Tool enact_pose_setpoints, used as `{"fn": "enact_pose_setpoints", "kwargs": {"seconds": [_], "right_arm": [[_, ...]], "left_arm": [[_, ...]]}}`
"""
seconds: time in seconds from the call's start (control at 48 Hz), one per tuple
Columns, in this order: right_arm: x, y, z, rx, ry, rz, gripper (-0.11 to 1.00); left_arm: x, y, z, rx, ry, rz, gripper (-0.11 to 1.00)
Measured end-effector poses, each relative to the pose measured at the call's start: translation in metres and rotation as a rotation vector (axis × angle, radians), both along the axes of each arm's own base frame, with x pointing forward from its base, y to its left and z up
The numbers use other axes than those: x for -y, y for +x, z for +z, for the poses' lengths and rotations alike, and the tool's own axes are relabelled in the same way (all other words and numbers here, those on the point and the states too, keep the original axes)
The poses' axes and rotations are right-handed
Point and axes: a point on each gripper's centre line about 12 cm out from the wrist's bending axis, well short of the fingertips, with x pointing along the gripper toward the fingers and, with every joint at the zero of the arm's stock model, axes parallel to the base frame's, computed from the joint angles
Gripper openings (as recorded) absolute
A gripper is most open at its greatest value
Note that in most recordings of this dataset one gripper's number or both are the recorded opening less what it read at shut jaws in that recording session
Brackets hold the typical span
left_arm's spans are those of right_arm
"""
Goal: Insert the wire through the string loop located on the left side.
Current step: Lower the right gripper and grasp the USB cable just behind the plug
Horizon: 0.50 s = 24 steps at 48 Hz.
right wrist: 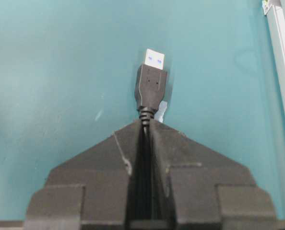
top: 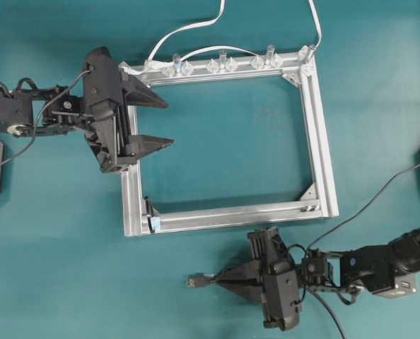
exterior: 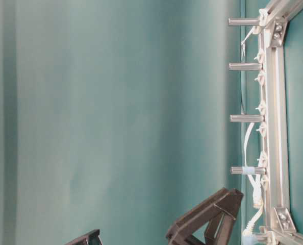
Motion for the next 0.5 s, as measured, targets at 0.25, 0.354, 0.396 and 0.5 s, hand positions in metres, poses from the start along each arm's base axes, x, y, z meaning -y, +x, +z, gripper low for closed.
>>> {"fn": "enact_pose_setpoints", "kwargs": {"seconds": [0.25, 0.354, 0.396, 0.5], "right_arm": [[0.002, 0.001, 0.003, -0.005, -0.001, 0.003, 0.07], [0.005, -0.002, 0.009, -0.02, -0.003, 0.011, 0.07], [0.007, -0.003, 0.012, -0.03, -0.005, 0.017, 0.07], [0.008, -0.007, 0.022, -0.046, -0.016, 0.046, 0.07]], "left_arm": [[0.0, 0.0, 0.0, -0.002, 0.0, 0.0, 0.86], [0.0, 0.0, -0.001, -0.003, 0.0, 0.0, 0.86], [0.0, -0.001, -0.001, -0.005, -0.001, 0.0, 0.86], [0.0, -0.001, -0.001, -0.005, 0.001, -0.001, 0.86]]}}
